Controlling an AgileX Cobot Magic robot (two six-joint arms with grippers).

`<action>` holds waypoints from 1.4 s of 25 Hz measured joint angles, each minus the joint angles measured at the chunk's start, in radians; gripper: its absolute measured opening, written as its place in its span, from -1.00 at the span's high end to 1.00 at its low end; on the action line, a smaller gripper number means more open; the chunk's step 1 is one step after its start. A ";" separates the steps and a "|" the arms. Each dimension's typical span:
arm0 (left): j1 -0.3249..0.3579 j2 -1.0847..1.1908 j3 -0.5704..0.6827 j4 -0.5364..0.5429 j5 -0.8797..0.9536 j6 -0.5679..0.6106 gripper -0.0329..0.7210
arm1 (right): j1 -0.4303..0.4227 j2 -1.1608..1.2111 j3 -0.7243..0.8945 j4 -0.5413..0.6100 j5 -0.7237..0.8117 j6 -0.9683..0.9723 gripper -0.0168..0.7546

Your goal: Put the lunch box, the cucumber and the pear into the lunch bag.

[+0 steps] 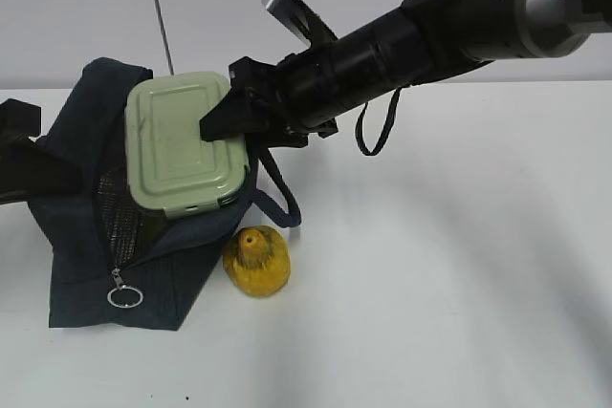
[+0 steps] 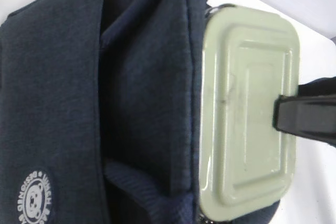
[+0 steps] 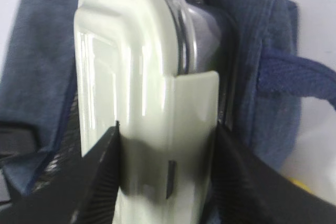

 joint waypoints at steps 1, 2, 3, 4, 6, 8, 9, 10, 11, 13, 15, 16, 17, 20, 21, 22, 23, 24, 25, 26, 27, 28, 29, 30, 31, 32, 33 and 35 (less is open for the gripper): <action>0.000 0.000 0.000 -0.001 0.001 0.000 0.96 | 0.000 0.000 0.000 -0.023 -0.019 0.019 -0.02; 0.000 0.000 0.000 -0.002 0.002 0.000 0.96 | 0.002 0.000 0.000 -0.050 -0.039 0.046 -0.02; 0.000 -0.001 0.000 -0.002 0.003 0.000 0.96 | 0.002 0.000 0.000 -0.073 -0.054 0.071 -0.03; 0.000 -0.001 0.000 -0.003 0.004 0.000 0.96 | 0.002 0.000 0.000 -0.096 -0.068 0.089 -0.03; 0.000 -0.001 0.000 -0.003 0.004 0.000 0.96 | 0.004 0.000 0.000 -0.119 -0.083 0.112 -0.03; 0.000 -0.001 0.000 -0.004 0.005 0.000 0.96 | 0.005 0.000 -0.007 -0.126 -0.090 0.119 -0.03; 0.000 -0.001 0.000 -0.004 0.005 0.000 0.96 | 0.007 0.001 -0.013 -0.131 -0.091 0.127 -0.03; 0.000 -0.001 0.000 -0.004 0.005 0.000 0.96 | 0.009 0.004 -0.026 -0.136 -0.091 0.133 -0.03; 0.000 -0.001 0.000 -0.004 0.005 0.000 0.96 | 0.016 0.008 -0.041 -0.152 -0.096 0.144 -0.03; 0.000 -0.001 0.000 -0.004 0.004 0.000 0.96 | 0.041 0.026 -0.078 -0.211 -0.106 0.195 -0.03; 0.000 -0.001 0.000 -0.004 0.004 0.001 0.96 | 0.072 0.047 -0.122 -0.298 -0.112 0.248 -0.03; 0.000 -0.001 0.000 -0.004 0.004 0.001 0.96 | 0.090 0.057 -0.137 -0.333 -0.112 0.270 -0.03; 0.000 -0.001 0.000 -0.004 0.004 0.001 0.96 | 0.105 0.063 -0.152 -0.356 -0.112 0.282 -0.03; 0.000 -0.001 0.000 -0.004 0.004 0.001 0.96 | 0.138 0.077 -0.184 -0.385 -0.108 0.297 -0.03; 0.000 -0.001 0.000 -0.004 0.002 0.001 0.96 | 0.142 0.079 -0.192 -0.387 -0.108 0.297 -0.04; 0.000 -0.001 0.000 -0.004 0.002 0.001 0.96 | 0.145 0.079 -0.196 -0.387 -0.106 0.299 -0.05; 0.000 -0.001 0.000 -0.004 0.000 0.001 0.96 | 0.145 0.079 -0.196 -0.387 -0.104 0.299 -0.07; 0.000 -0.001 0.000 -0.004 0.000 0.001 0.96 | 0.145 0.079 -0.196 -0.387 -0.100 0.301 -0.10; 0.000 -0.001 0.000 -0.004 0.000 0.001 0.96 | 0.145 0.079 -0.196 -0.387 -0.098 0.302 -0.14; 0.000 -0.001 0.000 -0.004 0.000 0.001 0.96 | 0.145 0.079 -0.198 -0.378 -0.098 0.303 -0.19; 0.000 -0.001 0.000 -0.004 0.000 0.001 0.96 | 0.145 0.079 -0.200 -0.362 -0.098 0.303 -0.24; 0.000 -0.001 0.000 -0.004 0.000 0.001 0.96 | 0.145 0.079 -0.202 -0.341 -0.094 0.303 -0.29; 0.000 -0.001 0.000 -0.004 0.000 0.001 0.96 | 0.145 0.079 -0.207 -0.325 -0.093 0.301 -0.32; 0.000 -0.001 0.000 -0.004 0.002 0.001 0.96 | 0.145 0.079 -0.208 -0.306 -0.089 0.294 -0.34; 0.000 -0.001 0.000 -0.004 0.003 0.001 0.96 | 0.145 0.079 -0.209 -0.293 -0.083 0.289 -0.35; 0.000 -0.001 0.000 -0.004 0.005 0.001 0.96 | 0.145 0.079 -0.212 -0.285 -0.074 0.285 -0.36; 0.000 -0.001 0.000 -0.004 0.005 0.001 0.96 | 0.145 0.079 -0.215 -0.283 -0.067 0.281 -0.37; 0.000 -0.001 0.000 -0.005 0.005 0.001 0.96 | 0.145 0.079 -0.228 -0.283 -0.055 0.274 -0.37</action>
